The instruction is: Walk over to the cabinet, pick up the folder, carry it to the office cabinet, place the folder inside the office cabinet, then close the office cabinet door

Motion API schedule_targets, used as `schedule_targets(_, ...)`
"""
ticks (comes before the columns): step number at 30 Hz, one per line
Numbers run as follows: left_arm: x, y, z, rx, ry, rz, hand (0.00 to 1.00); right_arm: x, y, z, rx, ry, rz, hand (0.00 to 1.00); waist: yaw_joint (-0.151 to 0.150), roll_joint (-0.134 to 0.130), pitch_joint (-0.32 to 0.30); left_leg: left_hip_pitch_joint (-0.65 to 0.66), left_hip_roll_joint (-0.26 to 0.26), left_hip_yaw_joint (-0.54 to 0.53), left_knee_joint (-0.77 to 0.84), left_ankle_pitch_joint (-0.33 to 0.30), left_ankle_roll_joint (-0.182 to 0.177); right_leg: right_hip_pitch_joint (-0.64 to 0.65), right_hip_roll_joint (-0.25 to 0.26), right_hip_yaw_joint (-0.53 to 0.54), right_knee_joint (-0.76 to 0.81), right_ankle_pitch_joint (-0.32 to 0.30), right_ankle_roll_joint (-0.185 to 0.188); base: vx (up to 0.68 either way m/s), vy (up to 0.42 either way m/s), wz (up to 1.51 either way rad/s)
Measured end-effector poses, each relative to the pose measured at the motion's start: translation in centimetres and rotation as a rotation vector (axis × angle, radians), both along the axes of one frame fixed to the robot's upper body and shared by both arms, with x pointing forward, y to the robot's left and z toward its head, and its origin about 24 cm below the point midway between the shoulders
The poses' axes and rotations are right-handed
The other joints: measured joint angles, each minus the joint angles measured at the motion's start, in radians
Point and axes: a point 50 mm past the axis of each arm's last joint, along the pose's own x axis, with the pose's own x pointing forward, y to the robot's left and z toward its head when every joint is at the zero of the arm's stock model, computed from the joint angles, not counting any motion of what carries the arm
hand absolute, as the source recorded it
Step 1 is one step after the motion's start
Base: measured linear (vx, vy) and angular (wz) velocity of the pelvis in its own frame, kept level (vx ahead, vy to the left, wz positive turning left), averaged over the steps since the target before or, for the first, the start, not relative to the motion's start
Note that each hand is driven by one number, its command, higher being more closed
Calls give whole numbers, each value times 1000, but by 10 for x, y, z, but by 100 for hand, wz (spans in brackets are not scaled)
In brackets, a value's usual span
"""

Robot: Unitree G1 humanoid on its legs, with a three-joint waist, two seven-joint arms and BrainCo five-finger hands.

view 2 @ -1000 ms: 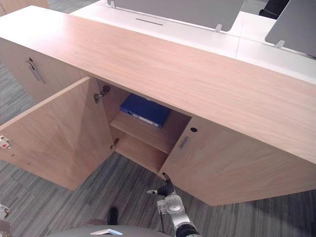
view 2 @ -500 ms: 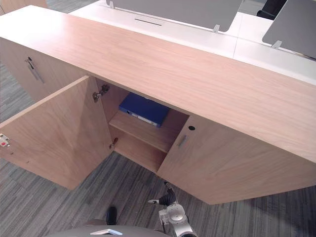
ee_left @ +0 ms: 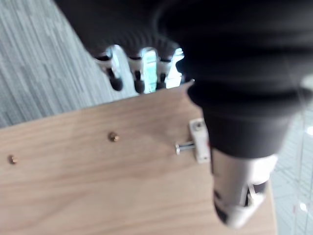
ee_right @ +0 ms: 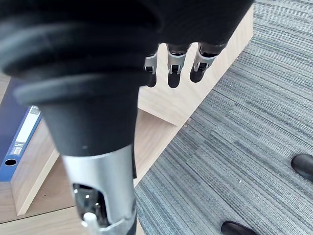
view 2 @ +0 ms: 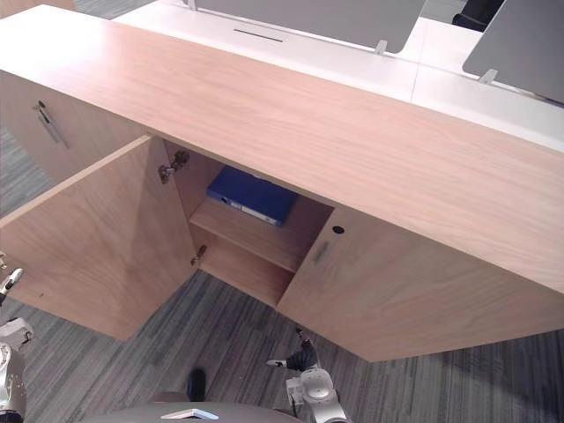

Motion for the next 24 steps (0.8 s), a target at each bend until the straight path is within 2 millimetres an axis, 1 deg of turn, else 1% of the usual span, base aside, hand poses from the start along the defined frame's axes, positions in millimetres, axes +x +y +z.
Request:
schedule_targets(2,0,-2,-1,8,12,0,0,0,0,0,-2,0,2,0,-2,1,-1,2,2,1,0,0,-2,0,1,1,1,0,0,-55,-28,-1)
schedule_targets(4,0,-7,-7,-14,16,1,0,-1,0,0,-15,3,17,0,-3,4,-3,0,2,2,0,-5,-10,-4,1,3,1,0,0,-69,-22,-3)
schedule_targets(7,2,-16,-14,-39,30,-15,0,-6,0,-2,-23,15,25,0,-4,8,-9,-10,2,2,0,-5,-10,-10,1,4,-2,0,0,-70,-24,0)
schedule_targets(10,0,-22,-20,-32,66,-34,0,-8,0,-3,-23,22,23,0,-4,9,-12,-17,1,3,0,-2,-12,-14,-1,8,-11,-1,0,-61,-23,0)
schedule_targets(18,-5,-35,-33,-74,98,-50,0,-8,0,-3,-22,21,22,0,-4,6,-14,-25,-4,21,0,11,-16,-18,-8,25,-31,-10,9,-35,-17,-2)
schedule_targets(21,-6,-40,-37,-94,101,-52,0,-8,0,-3,-22,20,23,0,-2,6,-14,-29,-5,23,0,14,-14,-21,-10,27,-31,-10,9,0,0,0)
schedule_targets(24,-9,-43,-40,-101,115,-58,0,-6,1,-2,-20,15,26,0,-1,6,-14,-28,-7,28,0,21,-5,-23,-11,39,-31,-9,10,-1,-5,-2)
